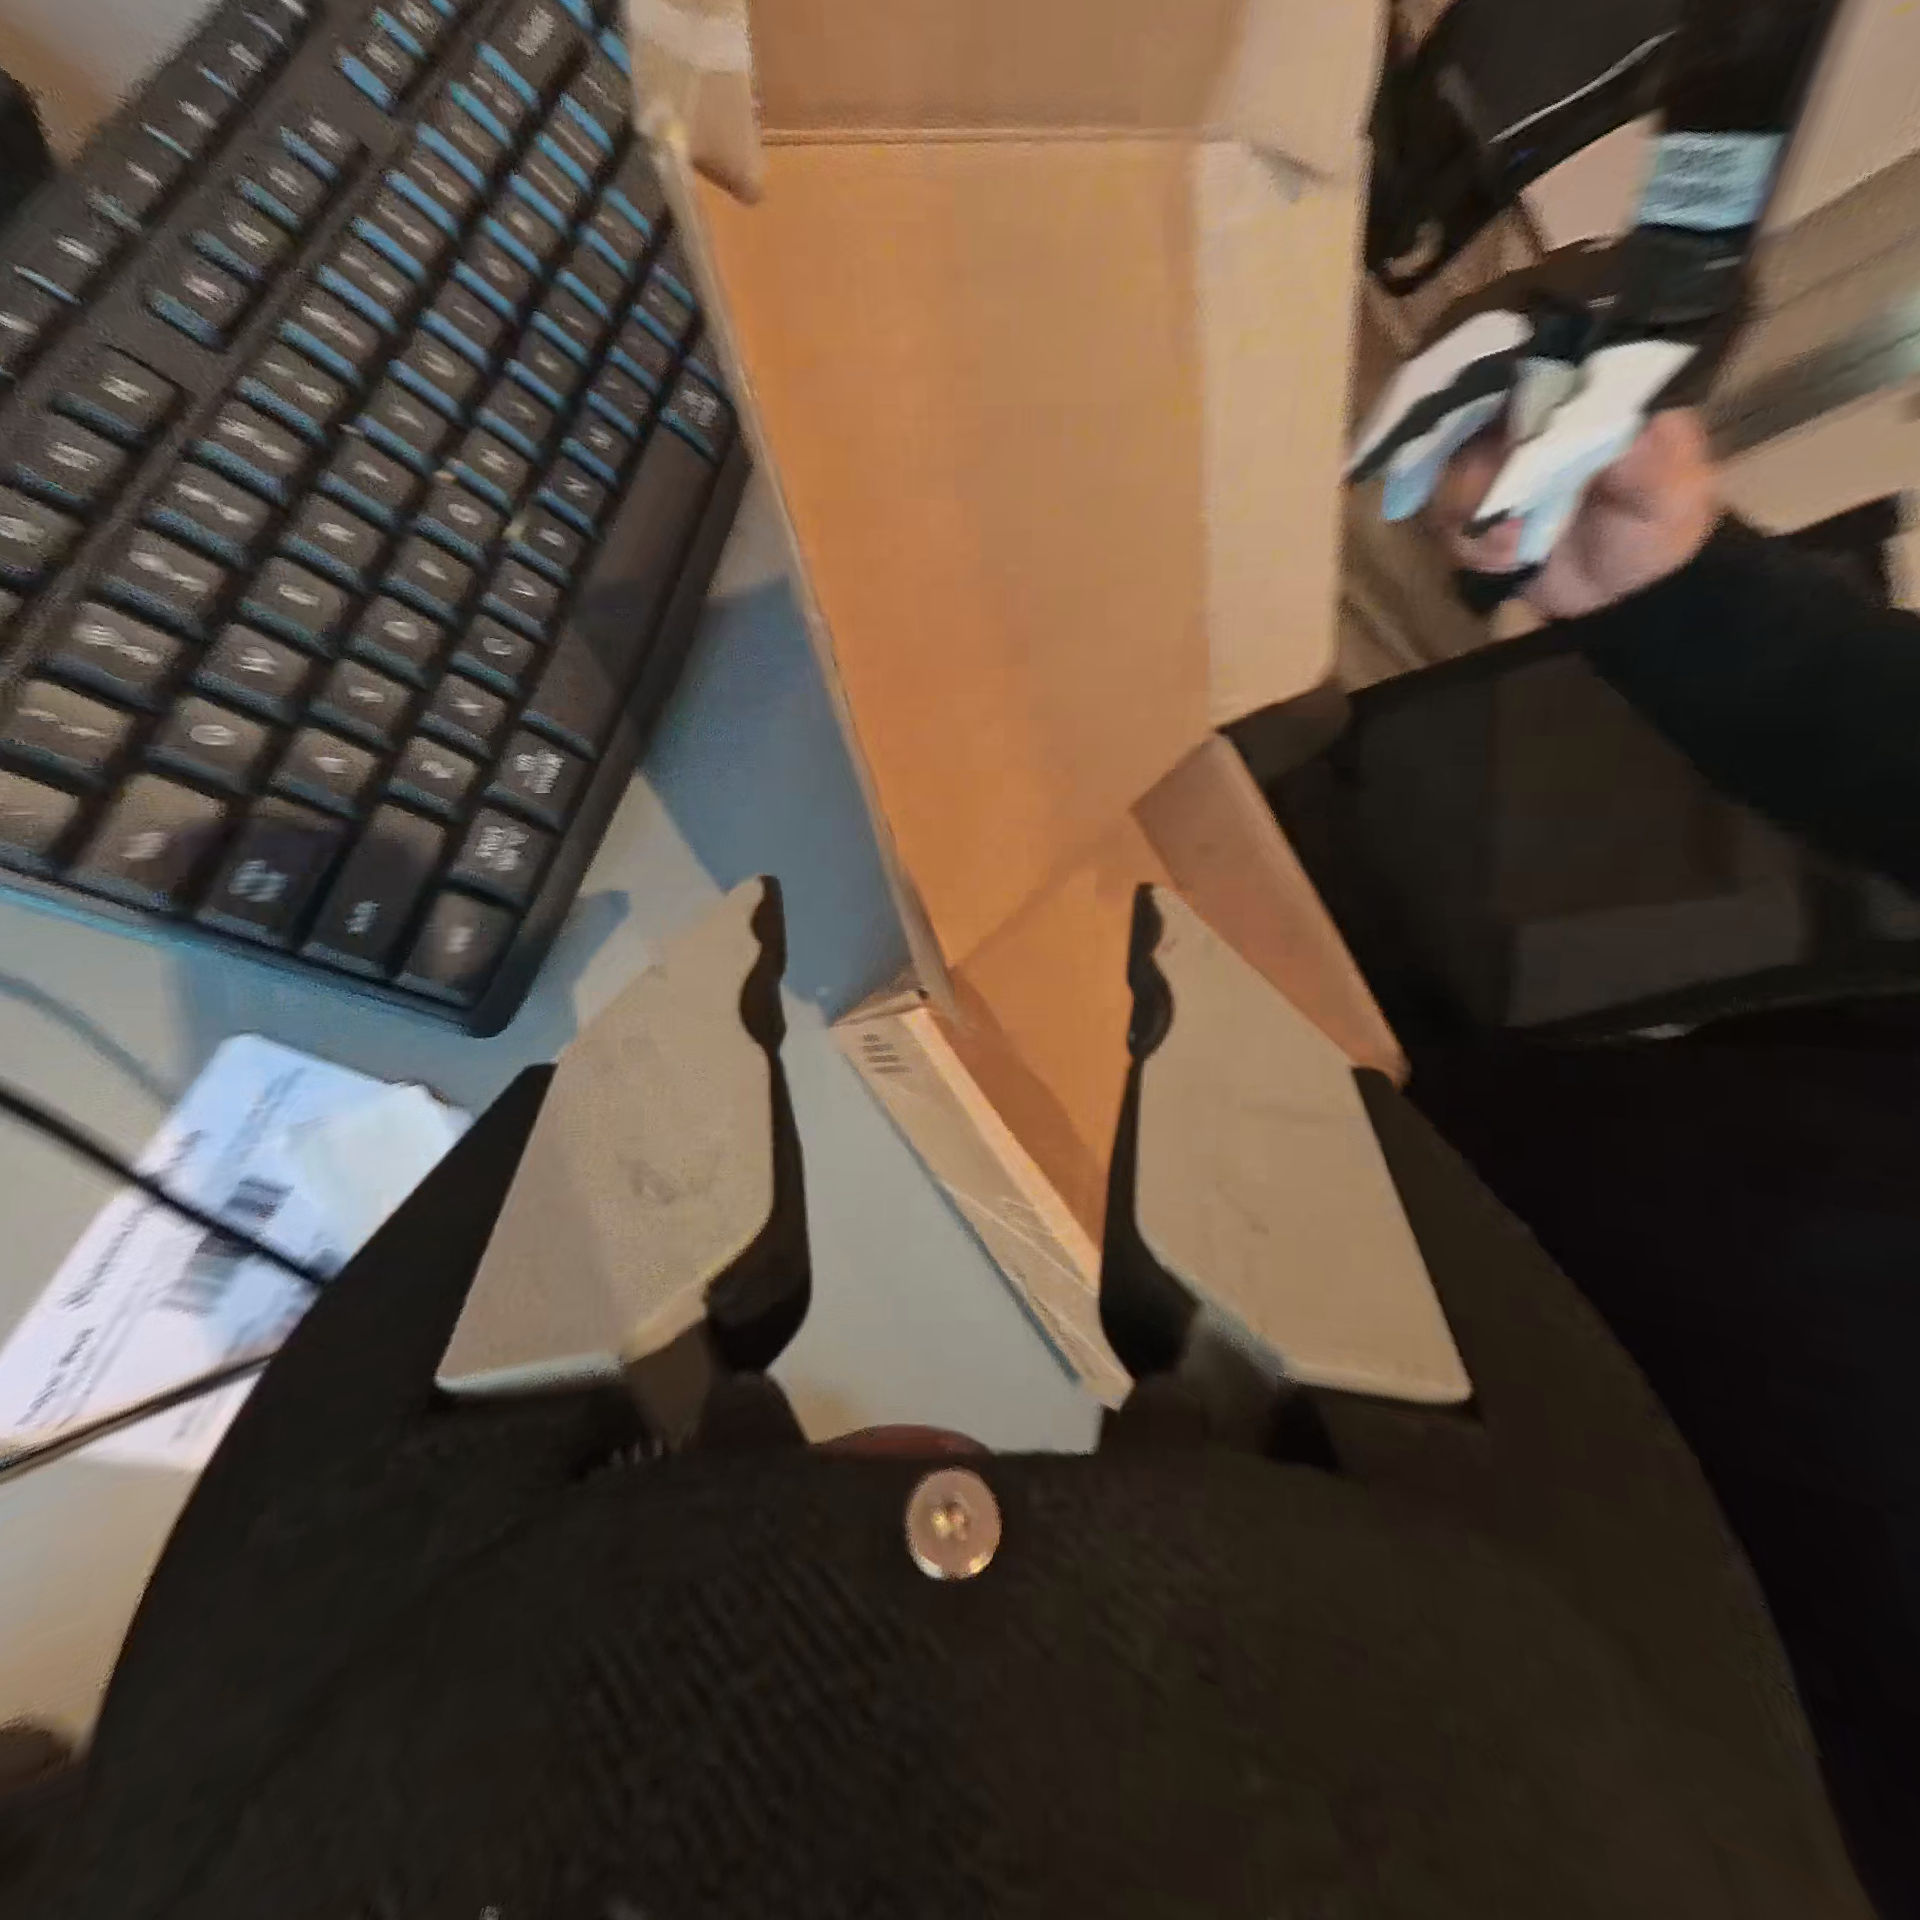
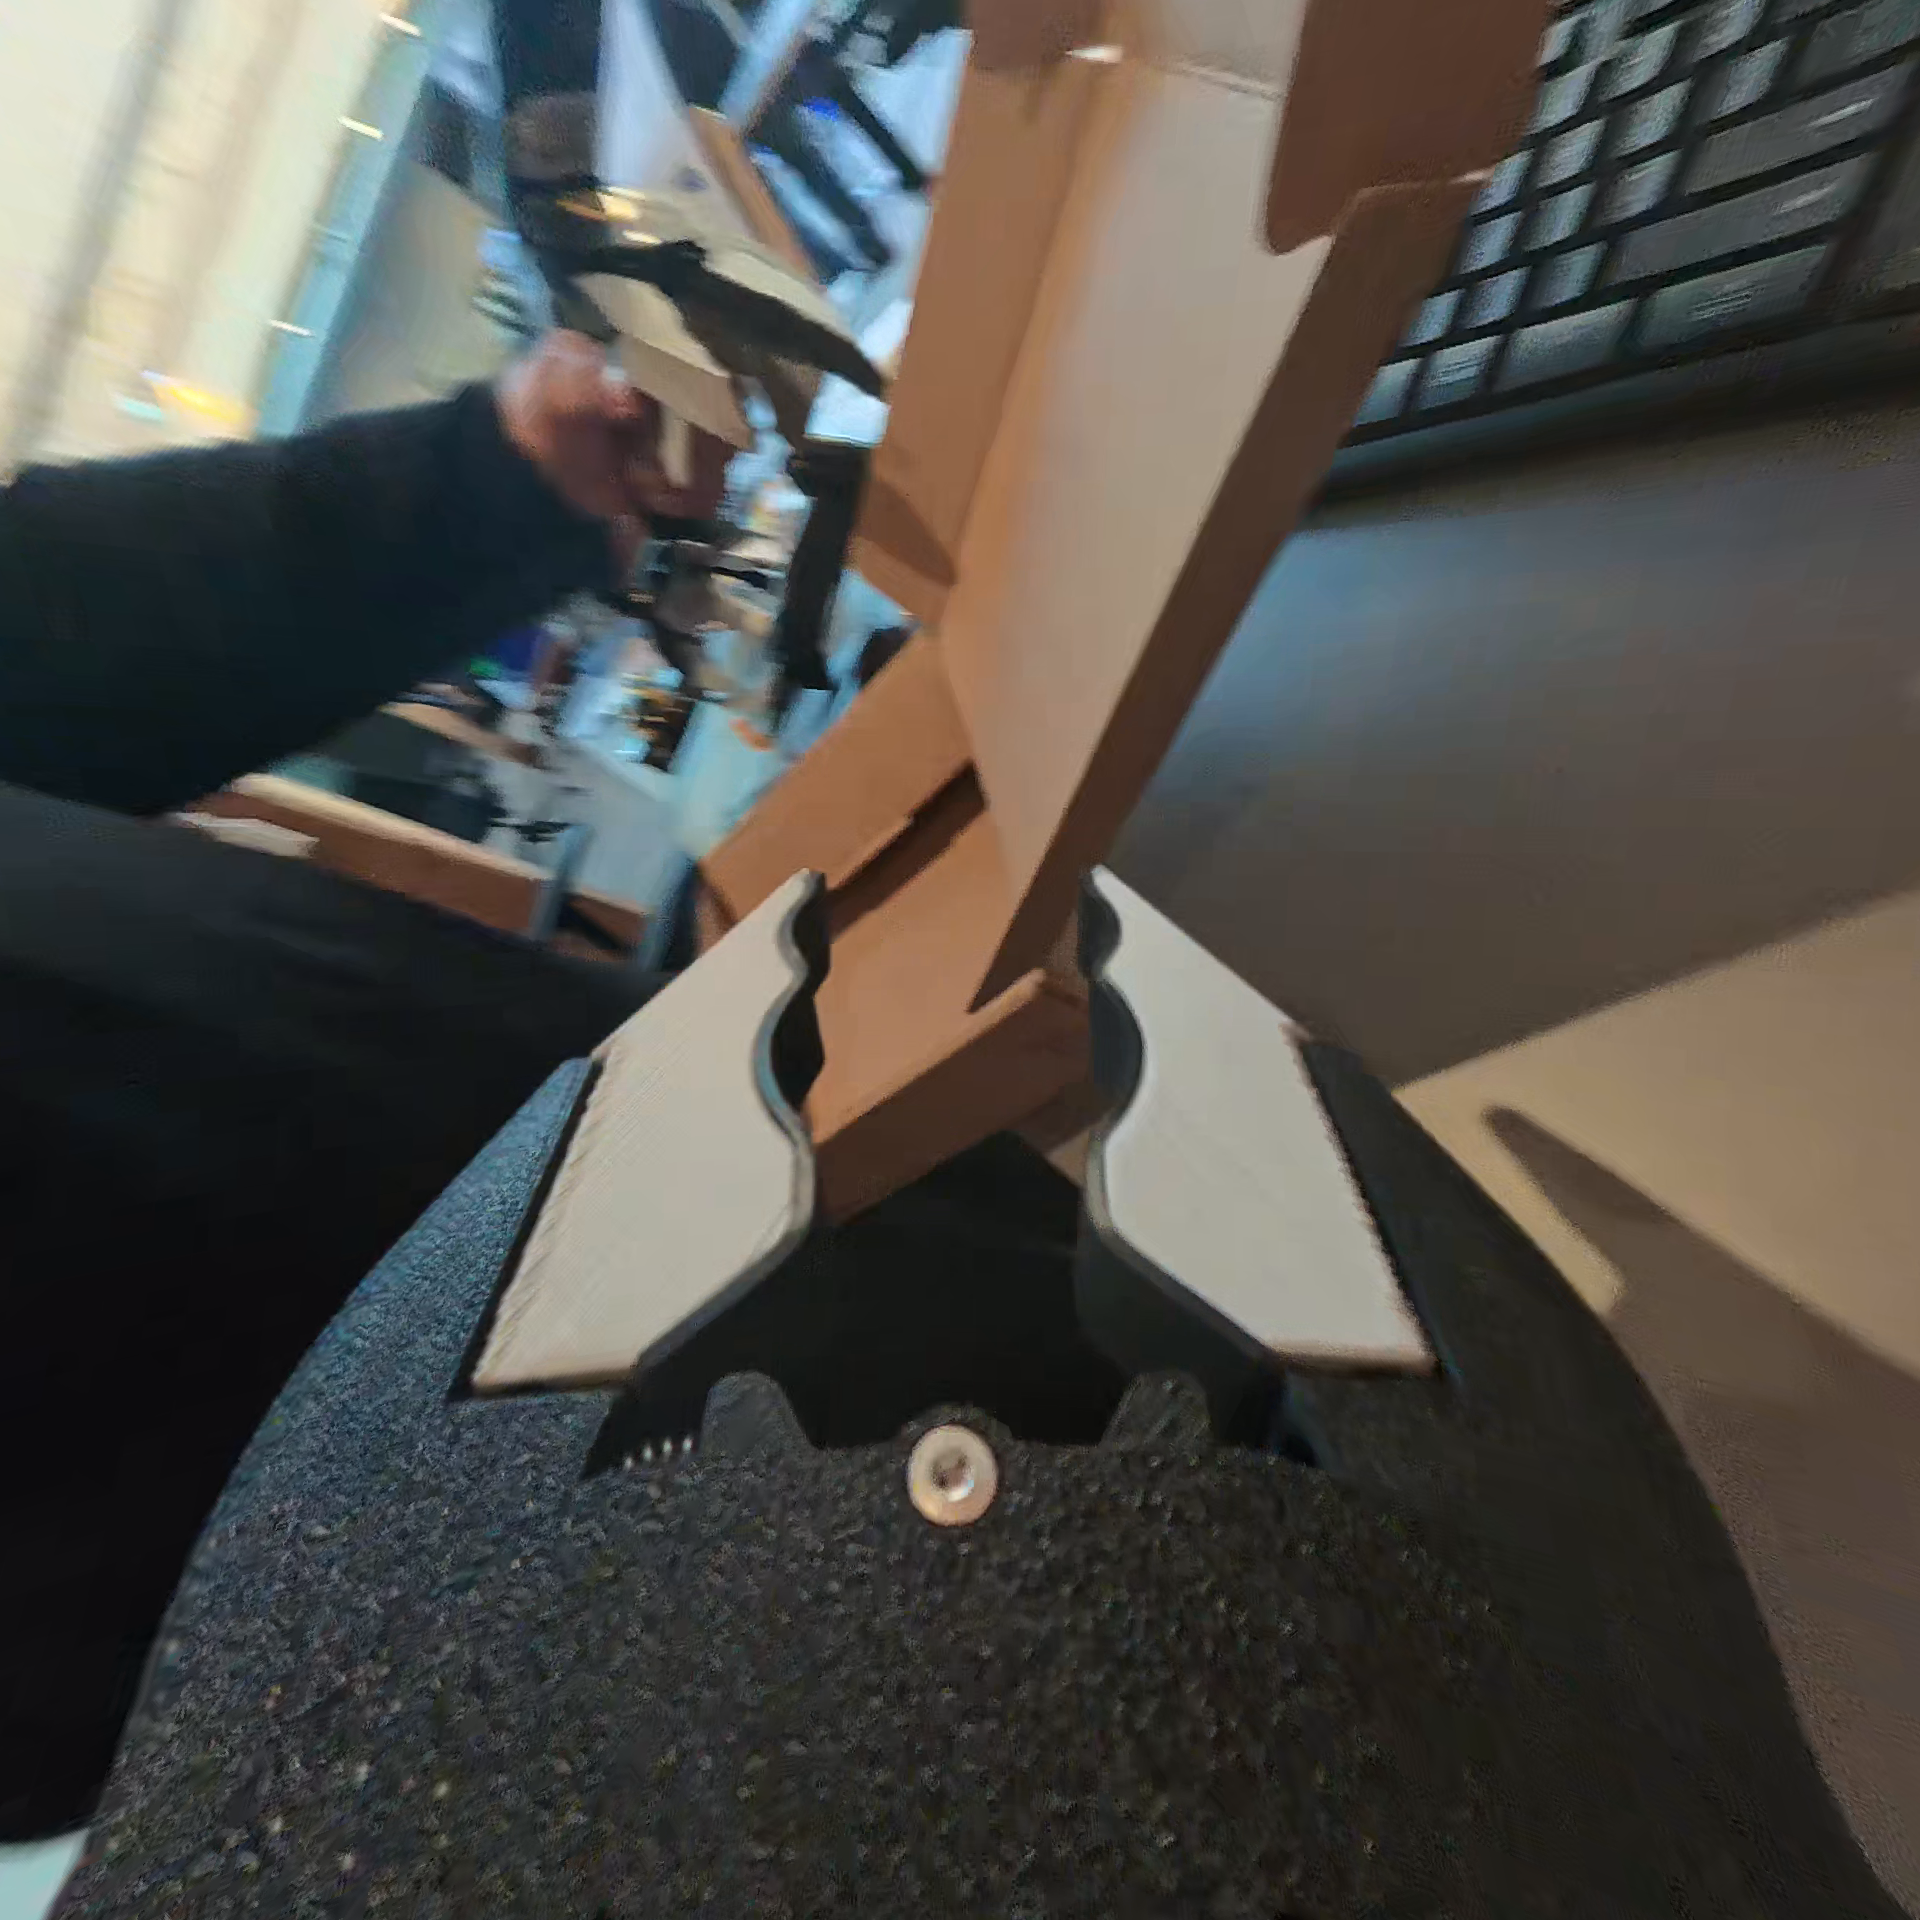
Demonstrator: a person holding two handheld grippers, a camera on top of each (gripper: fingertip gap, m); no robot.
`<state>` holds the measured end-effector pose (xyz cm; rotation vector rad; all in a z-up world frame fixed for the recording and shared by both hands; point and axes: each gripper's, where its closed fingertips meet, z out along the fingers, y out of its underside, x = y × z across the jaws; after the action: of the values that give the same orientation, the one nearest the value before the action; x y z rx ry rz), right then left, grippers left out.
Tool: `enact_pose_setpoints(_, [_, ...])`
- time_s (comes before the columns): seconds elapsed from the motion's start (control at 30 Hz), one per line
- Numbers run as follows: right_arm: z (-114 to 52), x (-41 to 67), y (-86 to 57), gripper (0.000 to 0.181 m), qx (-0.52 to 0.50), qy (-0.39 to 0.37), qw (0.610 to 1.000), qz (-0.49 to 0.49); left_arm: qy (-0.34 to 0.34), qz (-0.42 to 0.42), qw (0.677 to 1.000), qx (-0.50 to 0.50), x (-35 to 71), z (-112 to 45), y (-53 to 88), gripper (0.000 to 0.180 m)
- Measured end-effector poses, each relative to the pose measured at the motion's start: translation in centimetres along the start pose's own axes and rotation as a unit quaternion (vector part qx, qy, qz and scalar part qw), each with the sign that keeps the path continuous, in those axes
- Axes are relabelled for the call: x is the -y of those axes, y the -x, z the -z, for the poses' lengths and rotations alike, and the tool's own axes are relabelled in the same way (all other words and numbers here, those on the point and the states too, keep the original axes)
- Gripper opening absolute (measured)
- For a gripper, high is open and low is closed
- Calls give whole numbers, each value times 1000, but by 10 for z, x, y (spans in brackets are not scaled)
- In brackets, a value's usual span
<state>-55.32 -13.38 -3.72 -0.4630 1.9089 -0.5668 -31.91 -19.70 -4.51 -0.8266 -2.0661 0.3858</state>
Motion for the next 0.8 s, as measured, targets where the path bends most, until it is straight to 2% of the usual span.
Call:
enact_pose_setpoints(0.07, [1,2,-3,47,47,0,999,-21,13,25,998,-54,1,-2,0,62])
enact_pose_setpoints(0.13, [0,0,-11,46,59,15,997,-40,36,40,997,-46,-4,-8,15,63])
enact_pose_setpoints(0.2, [3,-3,-15,42,19,30,999,-21,74,48,996,-4,-20,-7,31,63])
enact_pose_setpoints(0.3, [11,-5,-2,33,-41,21,999,16,95,61,994,9,-46,-7,17,58])
enact_pose_setpoints(0.37, [9,-16,4,34,-92,35,995,28,131,101,986,18,-76,-15,0,70])
enact_pose_setpoints(0.43, [-2,-17,27,30,-119,32,991,59,161,121,979,39,-106,-25,-14,72])
enact_pose_setpoints(0.5, [-32,-25,56,30,-116,48,990,65,179,118,974,69,-130,-37,-20,65])
enact_pose_setpoints(0.53, [-53,-34,71,29,-100,63,991,57,193,105,973,70,-140,-45,-25,54])
enact_pose_setpoints(0.57, [-75,-45,83,27,-87,80,992,42,214,88,969,84,-153,-52,-25,33])
enact_pose_setpoints(0.6, [-97,-55,89,23,-87,94,991,29,230,66,965,105,-162,-57,-23,27])
enact_pose_setpoints(0.63, [-116,-64,92,16,-91,106,990,20,225,46,966,118,-163,-60,-23,24])
enact_pose_setpoints(0.67, [-134,-75,88,0,-109,123,986,4,213,31,967,133,-161,-63,-23,21])
enact_pose_setpoints(0.73, [-168,-95,74,0,-148,159,976,-12,204,4,966,160,-160,-65,-22,17])
enact_pose_setpoints(0.8, [-199,-108,69,0,-142,179,973,-29,192,-15,966,173,-160,-66,-21,14])
